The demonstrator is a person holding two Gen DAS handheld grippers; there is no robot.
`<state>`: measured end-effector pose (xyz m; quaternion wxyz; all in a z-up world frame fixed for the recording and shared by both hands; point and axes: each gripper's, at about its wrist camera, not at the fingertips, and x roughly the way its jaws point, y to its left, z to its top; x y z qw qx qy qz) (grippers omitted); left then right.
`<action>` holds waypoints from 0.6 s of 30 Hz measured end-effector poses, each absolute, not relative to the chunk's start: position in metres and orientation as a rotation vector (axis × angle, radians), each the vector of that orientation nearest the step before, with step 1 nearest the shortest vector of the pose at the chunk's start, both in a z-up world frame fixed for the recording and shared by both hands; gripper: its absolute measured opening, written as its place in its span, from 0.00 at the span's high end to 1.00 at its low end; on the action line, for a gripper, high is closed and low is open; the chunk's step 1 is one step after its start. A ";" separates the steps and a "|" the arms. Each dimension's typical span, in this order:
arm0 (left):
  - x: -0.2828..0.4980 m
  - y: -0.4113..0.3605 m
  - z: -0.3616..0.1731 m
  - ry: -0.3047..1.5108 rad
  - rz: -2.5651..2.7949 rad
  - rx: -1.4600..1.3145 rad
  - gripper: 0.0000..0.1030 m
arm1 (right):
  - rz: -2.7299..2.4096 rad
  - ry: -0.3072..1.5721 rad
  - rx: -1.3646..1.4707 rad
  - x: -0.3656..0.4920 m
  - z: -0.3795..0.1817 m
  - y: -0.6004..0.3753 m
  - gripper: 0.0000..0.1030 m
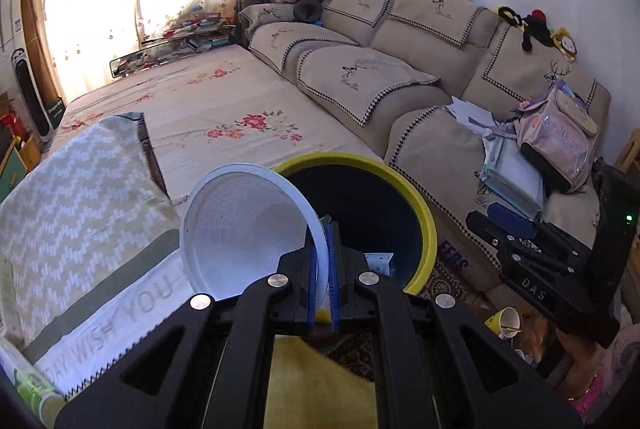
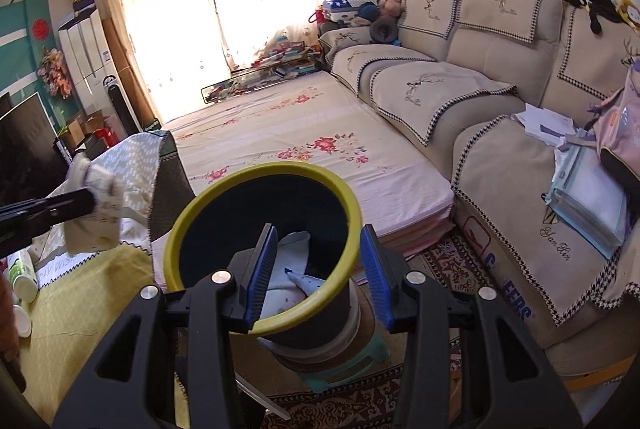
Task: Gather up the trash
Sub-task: 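Carry the white bowl over the bin and release it inside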
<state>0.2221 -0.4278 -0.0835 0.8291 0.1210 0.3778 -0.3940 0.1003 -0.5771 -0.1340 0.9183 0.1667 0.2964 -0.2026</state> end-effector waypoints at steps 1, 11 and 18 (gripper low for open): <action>0.225 -0.442 -0.089 0.812 -0.849 0.268 0.94 | -0.420 0.611 0.347 0.100 -0.135 -0.579 0.60; 0.255 -0.520 -0.125 0.858 -0.832 0.320 0.67 | -0.447 0.605 0.381 0.091 -0.140 -0.598 0.60; 0.245 -0.454 -0.082 0.796 -0.811 0.179 0.62 | -0.416 0.611 0.374 0.095 -0.140 -0.586 0.60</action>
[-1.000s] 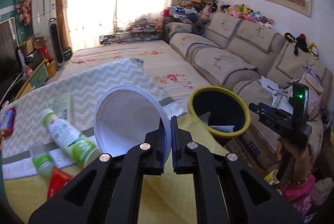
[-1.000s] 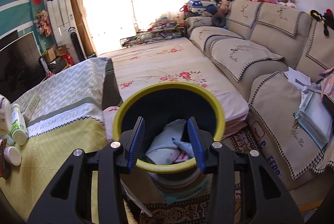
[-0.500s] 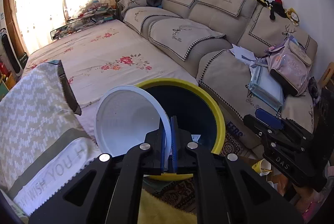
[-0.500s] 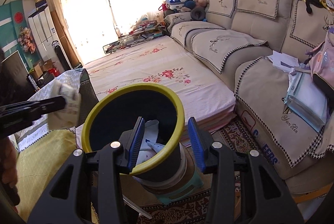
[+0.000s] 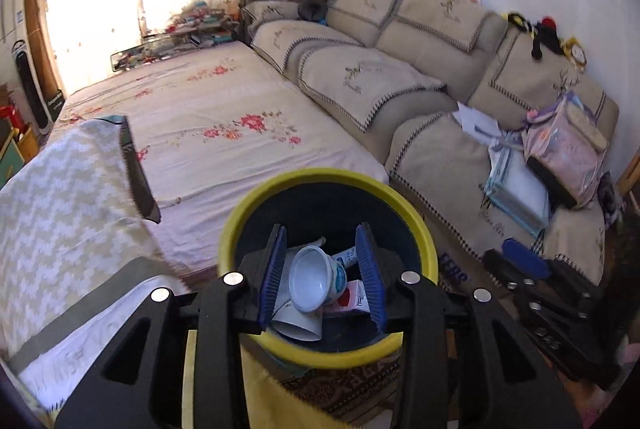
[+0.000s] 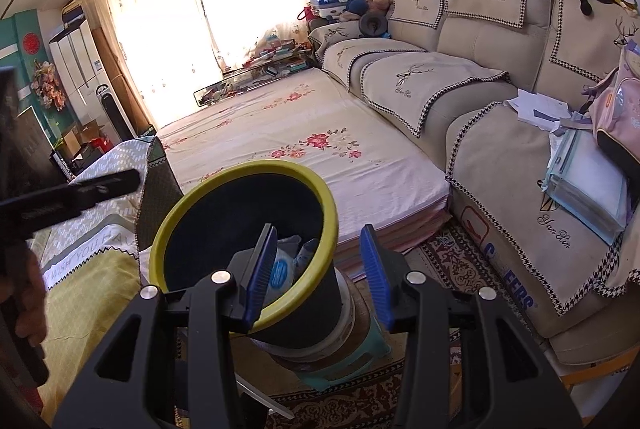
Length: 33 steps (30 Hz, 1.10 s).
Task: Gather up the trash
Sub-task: 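Carry the white bowl over the bin and release it inside, then reach to the green-labelled coconut water bottle and grasp it with the right gripper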
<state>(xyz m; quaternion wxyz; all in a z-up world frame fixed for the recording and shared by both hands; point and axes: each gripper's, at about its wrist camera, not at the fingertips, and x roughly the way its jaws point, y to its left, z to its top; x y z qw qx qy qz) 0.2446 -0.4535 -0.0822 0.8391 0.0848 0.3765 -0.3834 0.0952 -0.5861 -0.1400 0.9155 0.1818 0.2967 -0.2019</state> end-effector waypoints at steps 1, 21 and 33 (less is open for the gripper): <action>0.240 -0.442 -0.075 0.784 -0.806 0.157 0.60 | -0.407 0.614 0.371 0.097 -0.140 -0.583 0.60; 0.142 -0.106 -0.012 0.583 -0.335 -0.136 0.15 | 0.084 0.715 0.215 0.168 -0.136 -0.401 0.59; 0.120 0.000 -0.046 0.606 -0.181 -0.249 0.15 | 0.443 0.710 0.013 0.212 -0.108 -0.260 0.54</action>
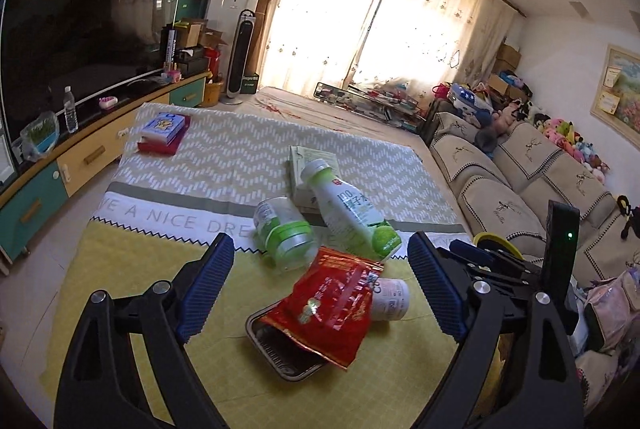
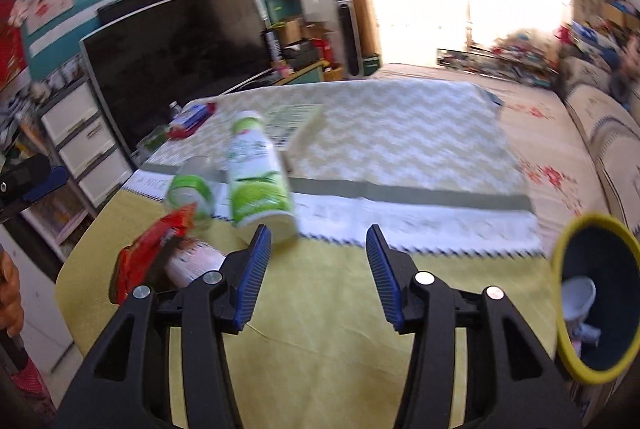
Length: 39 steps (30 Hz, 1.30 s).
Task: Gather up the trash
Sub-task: 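Reach to the green-labelled coconut water bottle and grasp it with the right gripper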
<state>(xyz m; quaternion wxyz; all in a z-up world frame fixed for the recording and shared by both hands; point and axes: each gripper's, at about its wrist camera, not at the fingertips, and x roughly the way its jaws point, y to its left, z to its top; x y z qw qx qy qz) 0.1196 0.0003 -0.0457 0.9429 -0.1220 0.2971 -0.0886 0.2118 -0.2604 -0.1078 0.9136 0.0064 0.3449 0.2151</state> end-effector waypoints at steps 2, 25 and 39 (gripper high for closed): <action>0.119 0.009 -0.050 0.613 -0.170 -0.262 0.15 | 0.470 0.710 -0.043 0.217 -0.107 -0.240 0.52; 0.141 0.009 -0.080 0.678 -0.199 -0.307 0.15 | 0.518 0.789 -0.173 0.261 -0.138 -0.192 0.47; 0.145 0.003 -0.081 0.686 -0.205 -0.295 0.15 | 0.582 0.733 0.058 0.242 -0.103 -0.231 0.49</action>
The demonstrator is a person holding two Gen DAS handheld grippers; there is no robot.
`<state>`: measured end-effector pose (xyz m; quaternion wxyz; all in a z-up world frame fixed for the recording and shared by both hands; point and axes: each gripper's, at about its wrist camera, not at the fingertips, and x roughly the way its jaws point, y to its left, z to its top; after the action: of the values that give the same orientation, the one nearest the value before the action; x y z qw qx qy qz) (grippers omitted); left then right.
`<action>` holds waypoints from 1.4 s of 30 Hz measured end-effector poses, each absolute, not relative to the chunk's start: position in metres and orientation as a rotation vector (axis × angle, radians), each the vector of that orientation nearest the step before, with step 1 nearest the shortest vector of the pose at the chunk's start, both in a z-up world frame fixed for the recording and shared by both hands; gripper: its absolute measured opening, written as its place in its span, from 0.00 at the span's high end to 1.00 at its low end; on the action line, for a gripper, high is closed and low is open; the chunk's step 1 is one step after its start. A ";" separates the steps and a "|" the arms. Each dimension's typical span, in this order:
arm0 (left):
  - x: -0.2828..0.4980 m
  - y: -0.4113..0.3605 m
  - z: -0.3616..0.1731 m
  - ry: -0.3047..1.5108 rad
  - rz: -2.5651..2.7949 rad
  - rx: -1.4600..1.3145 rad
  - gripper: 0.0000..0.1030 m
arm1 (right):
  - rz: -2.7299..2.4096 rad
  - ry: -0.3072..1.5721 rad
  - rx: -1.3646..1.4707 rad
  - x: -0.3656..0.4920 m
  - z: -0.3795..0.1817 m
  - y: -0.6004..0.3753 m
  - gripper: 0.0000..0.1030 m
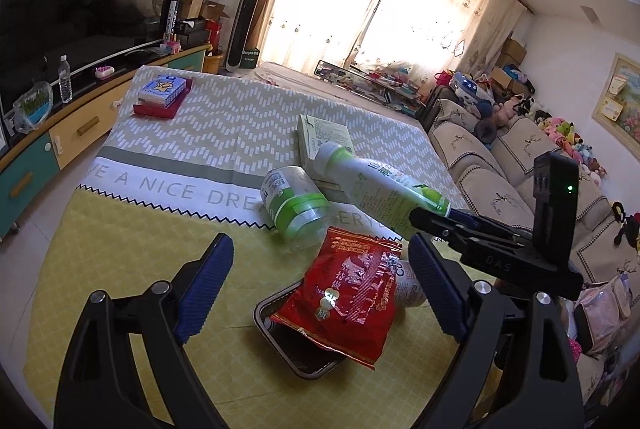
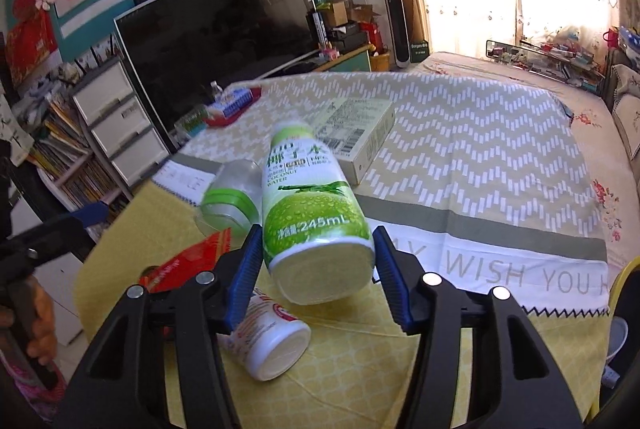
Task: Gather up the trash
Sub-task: 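Reach to the green-labelled coconut water bottle and grasp it with the right gripper, then carry the coconut water bottle to the bin and drop it in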
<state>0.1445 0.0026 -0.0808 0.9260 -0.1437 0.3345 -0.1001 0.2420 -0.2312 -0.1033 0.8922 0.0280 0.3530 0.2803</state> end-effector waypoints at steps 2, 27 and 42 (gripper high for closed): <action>0.144 0.001 -0.080 0.686 -0.208 -0.290 0.15 | 0.583 0.707 0.091 0.236 -0.095 -0.240 0.50; 0.145 -0.014 -0.078 0.690 -0.233 -0.261 0.15 | 0.493 0.538 0.169 0.200 -0.044 -0.295 0.52; 0.147 -0.021 -0.080 0.699 -0.246 -0.250 0.15 | 0.059 0.428 0.197 0.187 -0.032 -0.420 0.52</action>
<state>0.1471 -0.0213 -0.0797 0.9245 -0.1216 0.3408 -0.1199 0.1871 -0.4203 -0.0322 0.9719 0.0974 0.2121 0.0294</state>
